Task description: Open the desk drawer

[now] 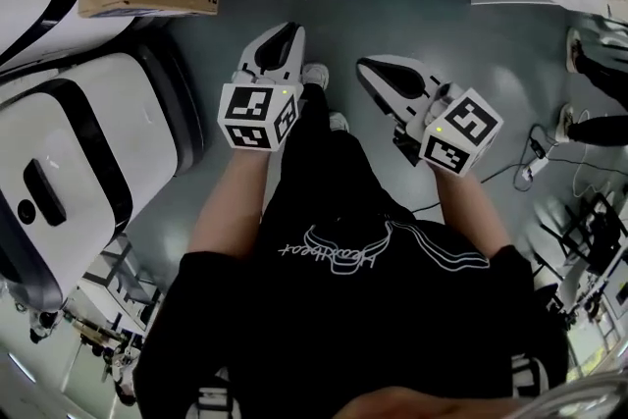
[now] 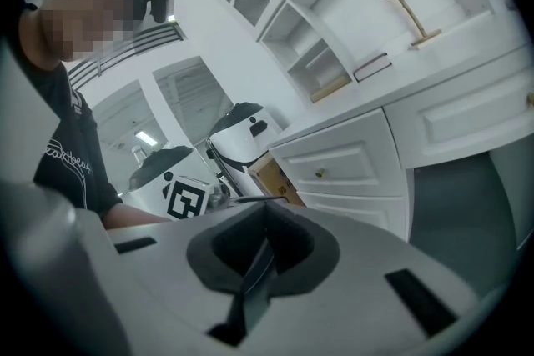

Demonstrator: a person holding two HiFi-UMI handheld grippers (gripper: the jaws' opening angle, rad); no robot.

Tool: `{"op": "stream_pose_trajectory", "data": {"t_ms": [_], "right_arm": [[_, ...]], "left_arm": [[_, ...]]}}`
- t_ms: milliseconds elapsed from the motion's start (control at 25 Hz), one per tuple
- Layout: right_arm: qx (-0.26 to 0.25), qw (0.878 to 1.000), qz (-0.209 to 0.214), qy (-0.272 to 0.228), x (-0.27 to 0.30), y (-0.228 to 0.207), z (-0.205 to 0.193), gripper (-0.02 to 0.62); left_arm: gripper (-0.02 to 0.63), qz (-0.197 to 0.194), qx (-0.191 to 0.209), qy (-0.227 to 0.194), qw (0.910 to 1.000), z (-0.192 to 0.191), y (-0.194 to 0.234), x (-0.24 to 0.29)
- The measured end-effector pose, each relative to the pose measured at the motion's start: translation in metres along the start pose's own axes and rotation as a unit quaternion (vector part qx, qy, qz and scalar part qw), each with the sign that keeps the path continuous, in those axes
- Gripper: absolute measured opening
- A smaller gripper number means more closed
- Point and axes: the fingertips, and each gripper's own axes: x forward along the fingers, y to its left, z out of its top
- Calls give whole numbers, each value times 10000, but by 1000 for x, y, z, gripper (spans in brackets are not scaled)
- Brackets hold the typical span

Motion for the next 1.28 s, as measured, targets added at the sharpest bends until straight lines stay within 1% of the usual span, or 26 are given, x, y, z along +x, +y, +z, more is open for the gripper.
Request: {"op": "stream_pose_trajectory", "data": {"t_ms": [120,240,360,480,600,840,960,1080,1280], "right_arm": [[187,9998,-92,14,18,-23,-7,6],[426,9990,-149,4,31,-42,-14,6],[599,9981,-116,69,38,-54,-22,6],[724,9971,-136,179,40,-60,-34,6],[834,9963,-156,128,47,-66,-43,6],[972,9951,-85,130,66,-80,-56,6],[1039,9944,-55,190,72,-84,-65,6],[1093,9938,2,202,80,-82,-70,6],[1007,9940,242,362,85,-77,-77,6]], "left_arm": [[49,32,-68,250,9997,-23,28,31],[69,153,-11,416,9990,-41,52,59],[115,278,25,579,9979,-58,72,84],[137,327,-143,814,9960,-80,86,102],[155,446,-251,926,9944,-98,105,119],[158,1011,-179,1135,9882,-122,145,157],[158,1095,-170,1246,9860,-130,154,172],[158,1222,-291,1359,9827,-141,163,185],[156,1387,-386,1536,9776,-158,170,198]]}}
